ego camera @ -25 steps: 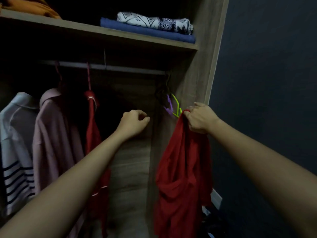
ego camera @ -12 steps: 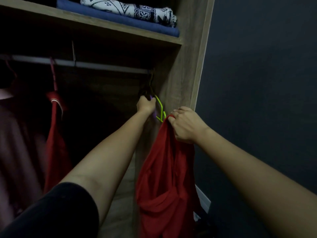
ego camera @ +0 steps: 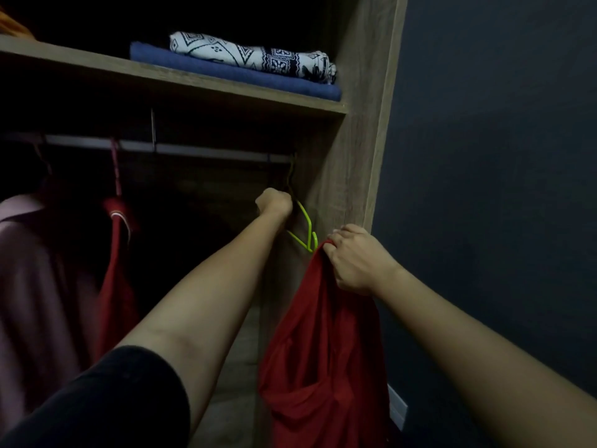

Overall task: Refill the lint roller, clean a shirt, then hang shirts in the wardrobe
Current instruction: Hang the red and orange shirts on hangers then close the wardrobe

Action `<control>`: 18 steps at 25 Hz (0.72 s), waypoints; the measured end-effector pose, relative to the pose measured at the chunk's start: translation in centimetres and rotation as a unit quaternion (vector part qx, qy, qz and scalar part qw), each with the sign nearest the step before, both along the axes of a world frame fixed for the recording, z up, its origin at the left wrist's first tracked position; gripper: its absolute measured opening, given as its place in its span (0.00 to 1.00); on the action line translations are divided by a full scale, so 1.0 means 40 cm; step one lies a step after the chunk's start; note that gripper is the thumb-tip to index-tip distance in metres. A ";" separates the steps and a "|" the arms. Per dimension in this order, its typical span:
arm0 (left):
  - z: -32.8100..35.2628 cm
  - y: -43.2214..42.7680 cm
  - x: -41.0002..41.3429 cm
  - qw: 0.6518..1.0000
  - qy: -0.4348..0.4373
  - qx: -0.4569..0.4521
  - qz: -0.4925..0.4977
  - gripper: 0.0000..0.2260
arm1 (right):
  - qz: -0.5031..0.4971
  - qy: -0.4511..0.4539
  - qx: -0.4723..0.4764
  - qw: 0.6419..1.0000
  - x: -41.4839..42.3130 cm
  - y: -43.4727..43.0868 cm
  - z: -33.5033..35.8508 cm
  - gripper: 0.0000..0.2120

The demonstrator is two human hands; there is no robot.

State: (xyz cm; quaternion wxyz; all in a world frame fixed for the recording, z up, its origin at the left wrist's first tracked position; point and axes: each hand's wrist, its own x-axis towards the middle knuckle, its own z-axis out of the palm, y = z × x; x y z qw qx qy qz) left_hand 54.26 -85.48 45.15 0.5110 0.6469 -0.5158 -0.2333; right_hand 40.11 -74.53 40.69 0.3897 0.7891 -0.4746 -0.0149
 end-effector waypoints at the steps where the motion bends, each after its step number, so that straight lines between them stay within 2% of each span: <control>1: -0.009 0.007 -0.001 1.000 -0.007 0.000 0.013 0.17 | -0.001 -0.003 0.000 1.000 0.000 0.001 -0.001 0.22; 4: -0.067 0.044 0.022 0.997 -0.038 -0.016 0.062 0.16 | -0.009 -0.004 0.002 1.000 0.003 0.004 0.004 0.21; 8: -0.105 0.097 0.128 0.987 -0.081 -0.079 0.117 0.15 | -0.021 0.004 0.004 1.000 0.006 0.011 0.009 0.20; 12: -0.098 0.174 0.177 0.983 -0.112 -0.105 0.104 0.14 | -0.037 0.009 0.012 0.999 0.014 0.020 0.015 0.18; 18: -0.267 0.394 0.214 0.988 -0.091 -0.085 0.093 0.11 | -0.053 -0.020 0.028 0.998 0.023 0.022 0.017 0.17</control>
